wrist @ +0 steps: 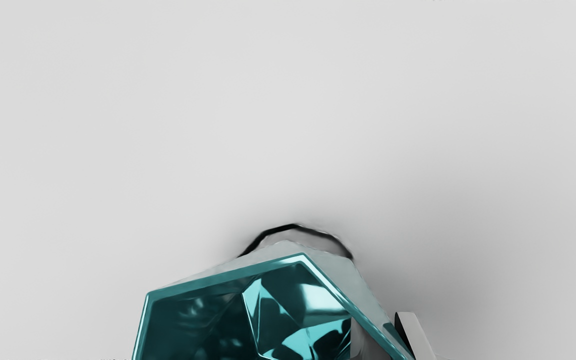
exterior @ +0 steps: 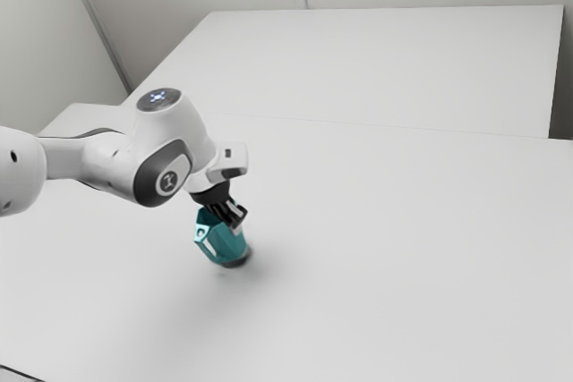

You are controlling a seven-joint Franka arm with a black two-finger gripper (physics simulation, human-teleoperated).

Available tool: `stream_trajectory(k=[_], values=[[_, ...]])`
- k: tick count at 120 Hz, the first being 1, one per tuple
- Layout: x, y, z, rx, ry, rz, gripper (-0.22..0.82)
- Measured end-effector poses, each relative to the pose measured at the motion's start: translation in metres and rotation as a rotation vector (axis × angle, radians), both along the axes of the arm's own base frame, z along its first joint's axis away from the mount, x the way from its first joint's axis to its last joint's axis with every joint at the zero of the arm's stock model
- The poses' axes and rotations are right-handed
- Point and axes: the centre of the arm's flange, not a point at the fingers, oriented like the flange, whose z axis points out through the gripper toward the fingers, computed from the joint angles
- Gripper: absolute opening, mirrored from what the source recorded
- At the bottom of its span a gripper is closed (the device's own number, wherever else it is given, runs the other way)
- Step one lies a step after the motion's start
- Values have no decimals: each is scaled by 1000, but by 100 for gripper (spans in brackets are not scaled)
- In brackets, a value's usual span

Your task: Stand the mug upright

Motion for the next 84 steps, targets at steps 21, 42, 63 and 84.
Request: stream_trajectory(k=[21, 42, 63, 84], values=[[1, 2, -3, 0, 5, 17, -18], [0, -2, -5, 0, 11, 17, -15], [1, -3, -4, -6, 18, 16, 4], [1, -2, 0, -9, 19, 14, 22]])
